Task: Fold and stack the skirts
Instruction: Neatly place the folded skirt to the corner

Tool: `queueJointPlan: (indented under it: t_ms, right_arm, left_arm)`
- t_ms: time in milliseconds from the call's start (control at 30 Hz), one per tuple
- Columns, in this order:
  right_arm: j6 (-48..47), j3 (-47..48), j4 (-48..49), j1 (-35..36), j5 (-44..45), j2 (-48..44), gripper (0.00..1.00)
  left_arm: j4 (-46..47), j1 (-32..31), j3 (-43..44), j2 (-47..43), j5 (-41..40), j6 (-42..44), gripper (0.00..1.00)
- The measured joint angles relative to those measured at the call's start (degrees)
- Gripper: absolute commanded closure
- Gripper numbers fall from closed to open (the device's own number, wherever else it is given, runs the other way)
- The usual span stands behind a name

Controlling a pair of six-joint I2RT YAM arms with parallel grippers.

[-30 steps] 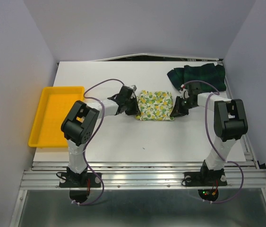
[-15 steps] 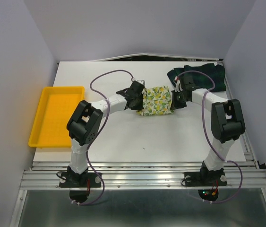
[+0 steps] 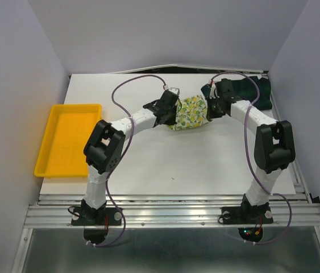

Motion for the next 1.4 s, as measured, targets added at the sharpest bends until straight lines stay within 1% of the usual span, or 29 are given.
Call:
queueJointPlan:
  t_ms: [400, 600, 733, 833, 900, 1100, 1300, 1400]
  right_arm:
    - [-4.33, 8.83, 1.68, 0.00, 6.93, 0.11, 0.99]
    - [-6.03, 14.47, 3.45, -0.83, 10.05, 0.87, 0.99]
    - [-6.45, 17.86, 4.85, -3.56, 11.43, 2.03, 0.99]
    - [-6.82, 19.23, 6.14, -6.97, 12.00, 2.56, 0.99]
    - [-6.88, 19.85, 6.62, -9.46, 12.09, 2.97, 0.99]
    - [-7.52, 20.02, 7.85, -17.33, 10.43, 5.09, 0.99]
    - [-8.83, 18.25, 10.99, -23.17, 9.33, 6.40, 0.99]
    - [-9.20, 16.65, 13.75, -24.87, 8.72, 7.93, 0.99]
  left_arm:
    - [3.37, 0.00, 8.57, 0.83, -2.32, 4.42, 1.00]
    - [5.49, 0.00, 19.10, 6.21, -2.49, 7.06, 1.00]
    - [7.91, -0.04, 28.68, 11.78, -0.92, 9.44, 1.00]
    - [10.95, -0.33, 36.06, 16.92, 1.07, 10.93, 1.00]
    - [14.01, -0.72, 38.84, 19.50, 3.02, 11.56, 1.00]
    - [26.38, -2.97, 40.02, 25.44, 8.02, 11.43, 1.00]
    - [36.57, -5.95, 51.58, 39.76, 8.76, 9.88, 1.00]
    - [40.35, -6.71, 55.36, 45.59, 8.81, 8.31, 1.00]
